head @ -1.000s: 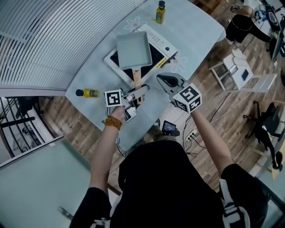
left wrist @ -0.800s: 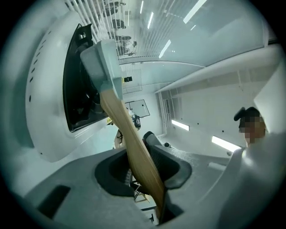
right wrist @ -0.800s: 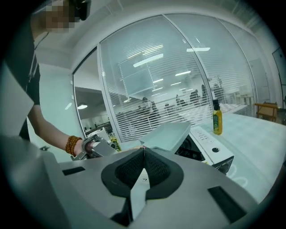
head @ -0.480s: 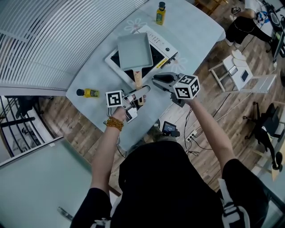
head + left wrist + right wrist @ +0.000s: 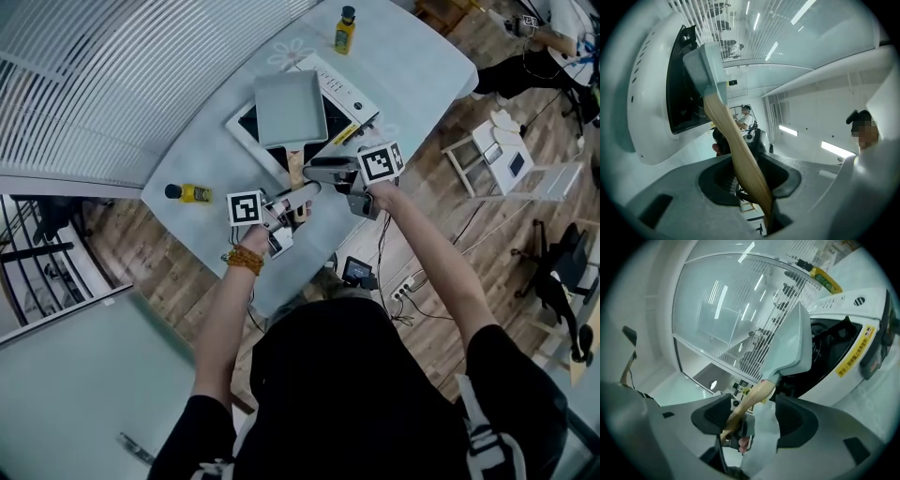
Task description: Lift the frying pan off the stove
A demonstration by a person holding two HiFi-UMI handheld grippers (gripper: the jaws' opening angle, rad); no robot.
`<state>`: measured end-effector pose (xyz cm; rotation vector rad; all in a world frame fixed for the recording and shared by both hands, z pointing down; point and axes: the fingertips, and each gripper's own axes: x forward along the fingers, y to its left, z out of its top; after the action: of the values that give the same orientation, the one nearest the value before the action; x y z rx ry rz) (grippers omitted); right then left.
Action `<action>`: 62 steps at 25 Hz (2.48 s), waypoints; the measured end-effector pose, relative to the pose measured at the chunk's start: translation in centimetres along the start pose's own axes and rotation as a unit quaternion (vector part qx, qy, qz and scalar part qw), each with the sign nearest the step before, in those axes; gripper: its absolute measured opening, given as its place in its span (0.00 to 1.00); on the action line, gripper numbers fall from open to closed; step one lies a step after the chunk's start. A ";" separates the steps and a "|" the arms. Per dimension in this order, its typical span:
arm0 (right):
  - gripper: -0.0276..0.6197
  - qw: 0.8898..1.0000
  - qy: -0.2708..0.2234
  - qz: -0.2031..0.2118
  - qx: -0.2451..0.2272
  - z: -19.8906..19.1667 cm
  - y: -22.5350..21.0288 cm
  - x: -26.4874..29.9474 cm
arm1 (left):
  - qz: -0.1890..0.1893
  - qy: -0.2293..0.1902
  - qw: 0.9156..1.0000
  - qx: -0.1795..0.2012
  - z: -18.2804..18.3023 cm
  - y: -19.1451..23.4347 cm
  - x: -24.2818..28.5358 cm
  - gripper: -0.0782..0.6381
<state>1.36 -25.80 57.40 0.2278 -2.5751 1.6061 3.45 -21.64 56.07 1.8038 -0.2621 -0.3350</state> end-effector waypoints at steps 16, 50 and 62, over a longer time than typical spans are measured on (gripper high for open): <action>0.46 0.996 0.044 0.081 0.005 1.2 0.5 5.3 | -0.015 0.006 1.000 0.002 0.2 -0.3 -0.1 0.27; 0.35 0.990 0.104 0.060 0.079 -1.7 0.2 6.5 | -0.020 0.012 1.000 0.009 -0.4 -0.4 -0.1 0.28; 0.35 0.986 0.129 0.050 0.088 -1.9 0.3 6.4 | -0.020 0.023 0.999 0.030 -0.5 -0.2 0.2 0.28</action>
<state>-4.95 -24.39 59.02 -0.0935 -2.2869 1.7678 3.87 -21.20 55.99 1.8757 -0.2061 -0.3167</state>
